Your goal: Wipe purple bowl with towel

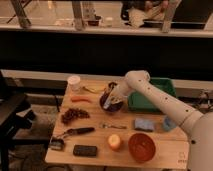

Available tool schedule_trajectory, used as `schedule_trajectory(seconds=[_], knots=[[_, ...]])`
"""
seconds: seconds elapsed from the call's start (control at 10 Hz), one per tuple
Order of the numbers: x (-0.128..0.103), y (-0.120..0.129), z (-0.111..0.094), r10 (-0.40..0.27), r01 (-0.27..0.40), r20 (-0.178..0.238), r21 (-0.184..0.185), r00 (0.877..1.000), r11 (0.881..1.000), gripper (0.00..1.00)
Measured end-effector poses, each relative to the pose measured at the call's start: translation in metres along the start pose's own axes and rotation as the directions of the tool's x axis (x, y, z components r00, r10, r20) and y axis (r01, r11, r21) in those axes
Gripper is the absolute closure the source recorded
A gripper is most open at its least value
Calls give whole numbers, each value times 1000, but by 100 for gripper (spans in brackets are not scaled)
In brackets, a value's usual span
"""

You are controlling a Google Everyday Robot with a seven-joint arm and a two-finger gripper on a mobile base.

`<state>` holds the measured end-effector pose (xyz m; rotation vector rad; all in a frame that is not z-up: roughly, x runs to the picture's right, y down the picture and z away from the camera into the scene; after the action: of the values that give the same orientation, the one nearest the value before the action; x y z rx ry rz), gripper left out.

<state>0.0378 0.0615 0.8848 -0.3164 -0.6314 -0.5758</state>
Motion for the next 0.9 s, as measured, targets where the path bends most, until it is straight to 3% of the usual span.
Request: schedule_trajectory(seconds=[0.4, 0.9], knots=[[-17, -6, 9, -29, 30, 44, -9, 999, 1000, 100], [-39, 17, -14, -24, 26, 42, -56, 999, 998, 100]])
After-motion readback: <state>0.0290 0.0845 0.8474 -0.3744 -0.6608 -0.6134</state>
